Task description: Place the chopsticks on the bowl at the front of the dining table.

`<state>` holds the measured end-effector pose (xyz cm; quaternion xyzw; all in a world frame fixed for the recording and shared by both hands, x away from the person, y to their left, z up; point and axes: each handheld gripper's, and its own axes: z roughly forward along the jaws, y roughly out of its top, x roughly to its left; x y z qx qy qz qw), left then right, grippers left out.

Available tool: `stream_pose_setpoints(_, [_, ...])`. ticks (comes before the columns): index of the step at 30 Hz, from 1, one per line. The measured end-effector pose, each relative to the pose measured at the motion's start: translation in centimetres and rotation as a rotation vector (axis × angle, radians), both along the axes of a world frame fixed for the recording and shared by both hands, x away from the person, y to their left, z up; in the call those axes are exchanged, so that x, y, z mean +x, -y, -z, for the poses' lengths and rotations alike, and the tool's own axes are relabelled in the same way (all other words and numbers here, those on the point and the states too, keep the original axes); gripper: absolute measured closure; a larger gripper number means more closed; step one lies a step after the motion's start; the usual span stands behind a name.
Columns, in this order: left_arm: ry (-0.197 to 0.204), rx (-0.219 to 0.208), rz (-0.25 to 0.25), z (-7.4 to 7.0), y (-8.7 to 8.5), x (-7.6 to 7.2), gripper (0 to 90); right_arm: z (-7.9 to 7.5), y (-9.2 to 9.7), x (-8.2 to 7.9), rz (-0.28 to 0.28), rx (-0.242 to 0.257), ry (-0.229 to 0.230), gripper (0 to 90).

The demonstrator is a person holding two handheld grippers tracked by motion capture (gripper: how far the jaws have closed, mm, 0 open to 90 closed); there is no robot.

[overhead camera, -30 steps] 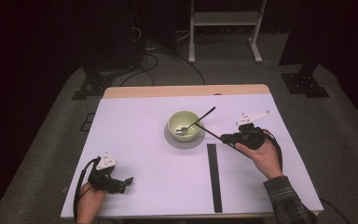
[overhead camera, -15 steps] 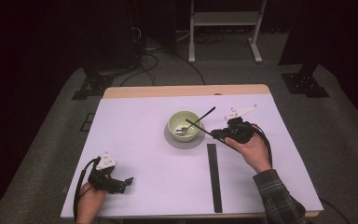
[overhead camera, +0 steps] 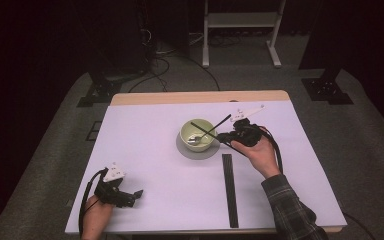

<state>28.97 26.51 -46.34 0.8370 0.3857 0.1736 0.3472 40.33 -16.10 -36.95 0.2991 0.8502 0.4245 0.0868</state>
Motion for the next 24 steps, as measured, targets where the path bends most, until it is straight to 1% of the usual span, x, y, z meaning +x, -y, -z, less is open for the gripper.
stream_pose_setpoints(5, [0.001, 0.000, 0.000, 0.0, 0.0, 0.0, 0.0, 0.2, -1.1, 0.6, -0.005, -0.016, -0.002, 85.7])
stream_pose_setpoints(6, [0.000, 0.000, 0.000, 0.0, 0.0, 0.0, 0.0, 0.2, -1.6, 0.8, -0.005, -0.016, -0.003, 85.7])
stream_pose_setpoints(12, [0.000, 0.000, 0.000, 0.0, 0.0, 0.0, 0.0, 0.4, -2.5, 1.3, 0.003, -0.014, -0.016, 85.7])
stream_pose_setpoints(19, [0.001, 0.000, 0.001, 0.0, 0.0, 0.0, 0.0, 0.4, -3.8, 2.0, 0.001, -0.018, -0.017, 85.7])
stream_pose_setpoints(23, [-0.001, -0.002, 0.000, 0.0, 0.0, 0.0, 0.0, 0.4, -4.8, 2.5, 0.004, -0.031, -0.016, 85.7])
stream_pose_setpoints(24, [-0.001, -0.002, 0.000, 0.0, 0.0, 0.0, 0.0, 0.4, -4.8, 2.5, 0.004, -0.031, -0.016, 85.7])
